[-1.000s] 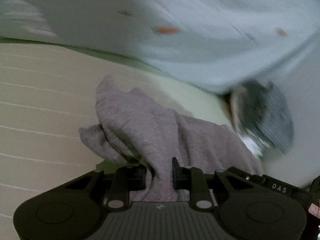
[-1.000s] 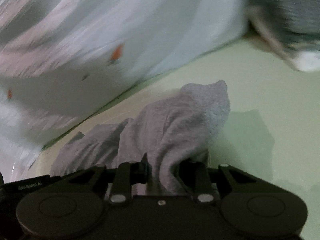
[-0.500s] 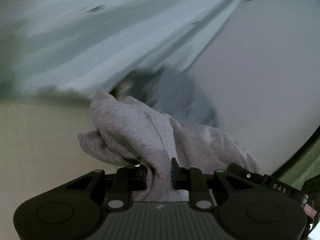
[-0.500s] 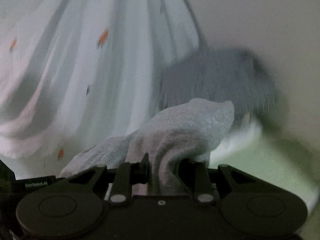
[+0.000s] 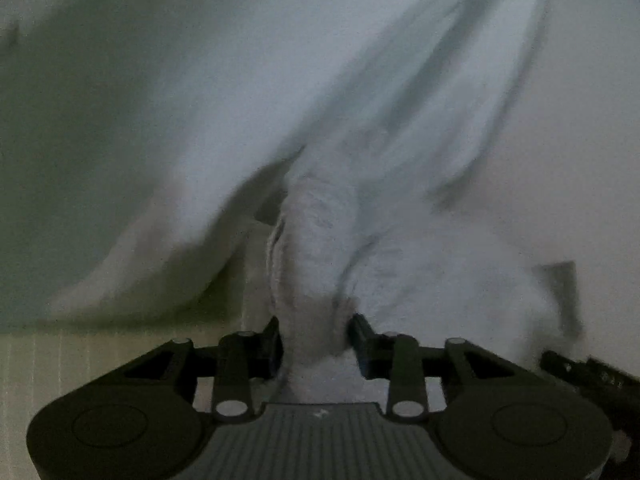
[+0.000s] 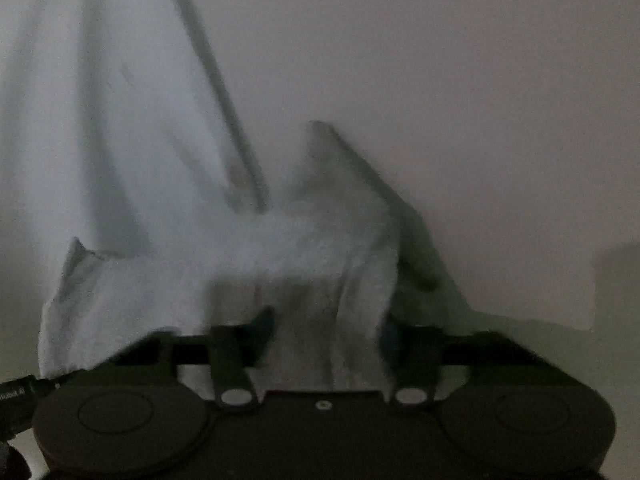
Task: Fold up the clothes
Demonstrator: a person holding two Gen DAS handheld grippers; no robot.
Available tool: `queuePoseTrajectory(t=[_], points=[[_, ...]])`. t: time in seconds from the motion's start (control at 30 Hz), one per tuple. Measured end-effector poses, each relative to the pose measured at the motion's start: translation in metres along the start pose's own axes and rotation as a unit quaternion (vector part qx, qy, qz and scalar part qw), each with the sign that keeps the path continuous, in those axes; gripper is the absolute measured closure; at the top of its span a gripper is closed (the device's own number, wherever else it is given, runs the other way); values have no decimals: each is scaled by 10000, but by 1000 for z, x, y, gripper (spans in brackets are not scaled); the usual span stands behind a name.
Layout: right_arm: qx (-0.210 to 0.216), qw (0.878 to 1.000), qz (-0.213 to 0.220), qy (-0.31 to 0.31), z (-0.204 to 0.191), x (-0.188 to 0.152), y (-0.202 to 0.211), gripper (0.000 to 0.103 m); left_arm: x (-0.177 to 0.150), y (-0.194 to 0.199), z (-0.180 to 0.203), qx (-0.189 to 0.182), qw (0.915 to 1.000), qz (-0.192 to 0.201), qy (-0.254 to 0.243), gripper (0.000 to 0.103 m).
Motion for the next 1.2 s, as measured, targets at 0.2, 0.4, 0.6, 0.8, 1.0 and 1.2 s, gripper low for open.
queuePoseTrajectory(t=[0.2, 0.4, 0.6, 0.8, 1.0, 1.2], points=[[-324, 9976, 236, 569, -8, -40, -49, 52, -9, -17, -11, -23, 9996, 171, -239, 40], [-461, 9943, 175, 950, -22, -29, -58, 45, -6, -3, -11, 287, 9976, 166, -603, 24], [-381, 9938, 638, 833, -27, -20, -7, 8, -8, 68, 8, 408, 9894, 656, -1232, 7], [-293, 9913, 1085, 690, -26, -15, 66, 0, -33, 139, 10, 285, 9856, 838, -1442, 0], [-287, 9944, 703, 735, -12, -51, 98, 0, -87, 191, 28, 289, 9847, 493, -1649, 0], [-281, 9966, -109, 769, -6, -111, 134, 0, -130, 209, 22, 368, 9831, 91, -1790, 0]])
Point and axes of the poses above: each gripper's, at about its wrist camera, not at the fingertips, and y roughly against the way its jaws point, z to its right, x to its top, the point moved 5 cm from there along -y, roughly the way its jaws point, and after that the axes turned 6 degrees about z, right-handed, at the moved point
